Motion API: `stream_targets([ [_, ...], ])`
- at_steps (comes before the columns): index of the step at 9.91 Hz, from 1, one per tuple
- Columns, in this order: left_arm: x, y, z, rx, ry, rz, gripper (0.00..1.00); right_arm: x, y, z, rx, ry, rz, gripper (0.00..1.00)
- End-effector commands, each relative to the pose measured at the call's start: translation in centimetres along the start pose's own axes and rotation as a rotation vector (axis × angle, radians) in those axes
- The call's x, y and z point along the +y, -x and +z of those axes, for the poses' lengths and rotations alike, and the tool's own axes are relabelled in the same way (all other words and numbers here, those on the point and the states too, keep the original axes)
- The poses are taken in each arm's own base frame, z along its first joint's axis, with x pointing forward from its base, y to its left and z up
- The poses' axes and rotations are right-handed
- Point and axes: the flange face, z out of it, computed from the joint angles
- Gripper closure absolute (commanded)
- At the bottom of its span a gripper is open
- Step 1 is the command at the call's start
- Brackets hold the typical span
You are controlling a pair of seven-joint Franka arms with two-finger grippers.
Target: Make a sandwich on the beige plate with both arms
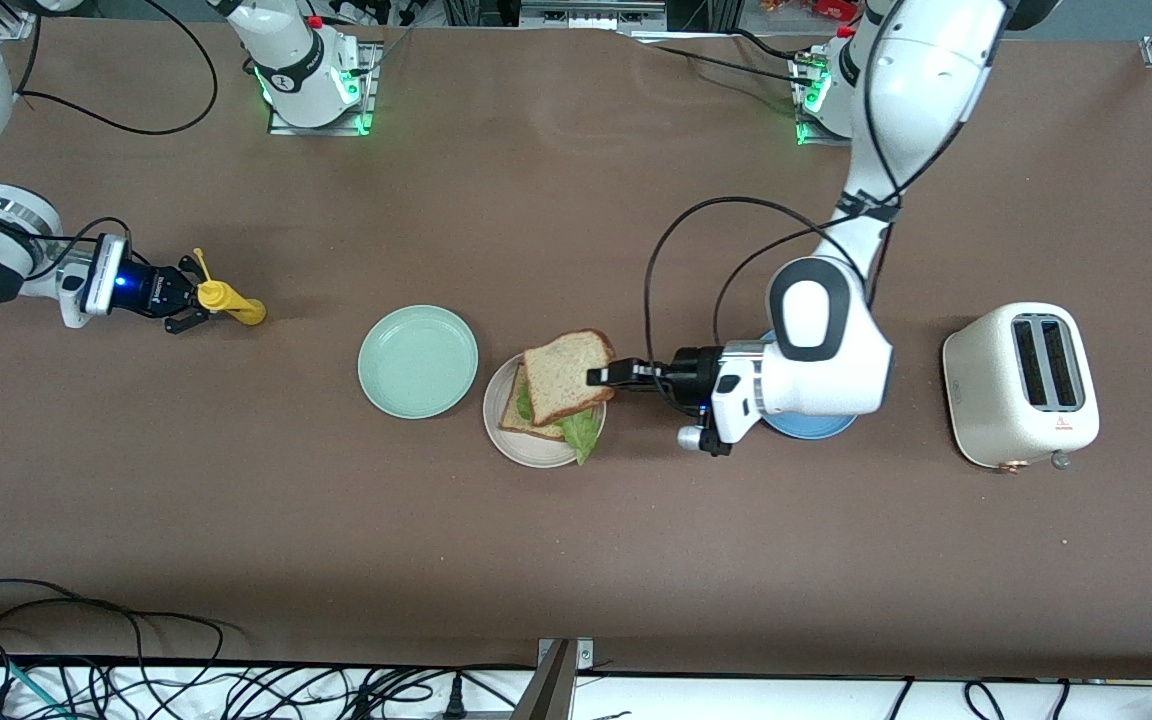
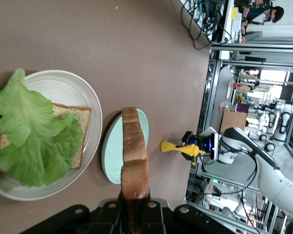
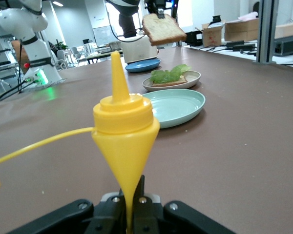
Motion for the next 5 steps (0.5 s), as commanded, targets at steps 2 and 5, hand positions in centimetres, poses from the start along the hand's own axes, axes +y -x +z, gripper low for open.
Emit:
stream_targets([
  [2,-2.4,-0.3,3.4,0.071,-0.016,-0.045,1.00,1.3,0.2,-0.4,0.016,0.011,-0.089,1.00],
  [5,-2.7,0.2,5.1,0.077,-0.016,-0.054,1.00,1.4,0.2,-0.5,0.015,0.012,-0.054,0.00],
])
